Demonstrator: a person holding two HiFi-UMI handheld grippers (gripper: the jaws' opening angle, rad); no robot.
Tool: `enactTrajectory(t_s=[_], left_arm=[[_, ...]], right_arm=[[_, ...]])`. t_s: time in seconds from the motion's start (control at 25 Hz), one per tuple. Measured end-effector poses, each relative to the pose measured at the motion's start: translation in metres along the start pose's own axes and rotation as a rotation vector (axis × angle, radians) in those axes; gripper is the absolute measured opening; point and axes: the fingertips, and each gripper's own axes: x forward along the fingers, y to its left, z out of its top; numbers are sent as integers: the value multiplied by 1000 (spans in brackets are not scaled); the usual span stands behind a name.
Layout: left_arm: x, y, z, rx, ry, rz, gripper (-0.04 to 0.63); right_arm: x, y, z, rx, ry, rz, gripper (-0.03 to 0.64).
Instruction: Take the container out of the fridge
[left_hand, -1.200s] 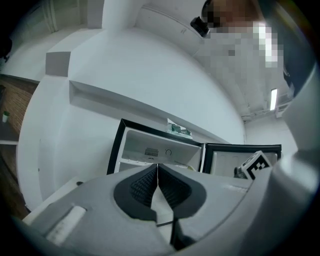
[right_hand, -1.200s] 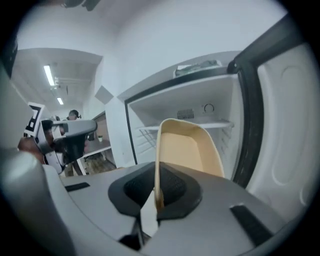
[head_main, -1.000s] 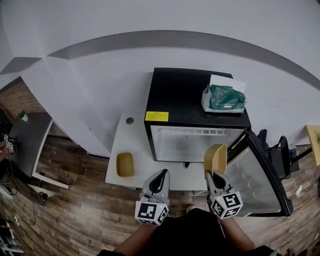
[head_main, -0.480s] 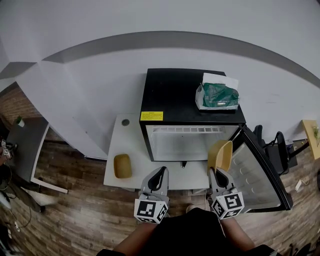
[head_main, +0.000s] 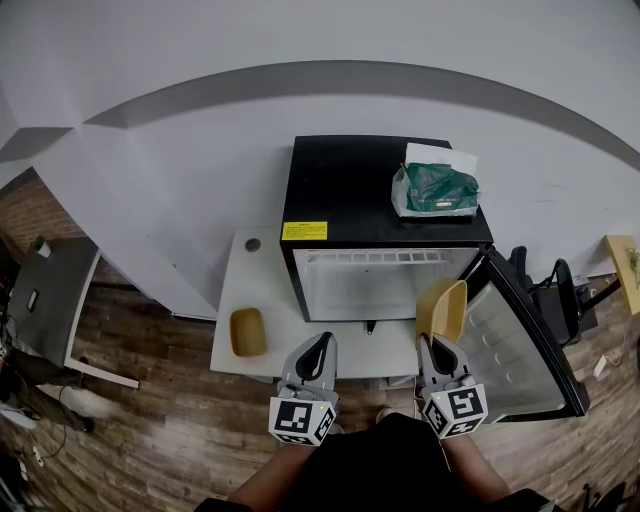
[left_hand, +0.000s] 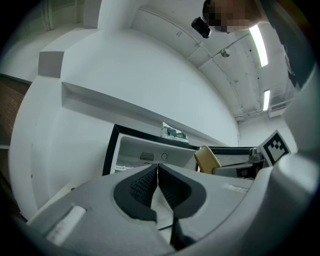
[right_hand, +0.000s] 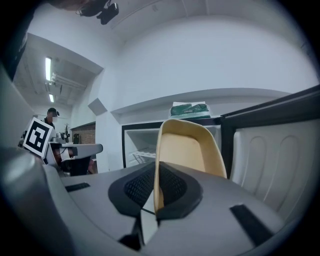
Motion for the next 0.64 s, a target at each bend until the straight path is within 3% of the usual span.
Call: enactTrajectory(t_s=[0.64], left_arm=[[1, 4, -11, 6, 20, -4, 17]], right_arm=[[3, -2, -5, -3, 15, -17, 14]])
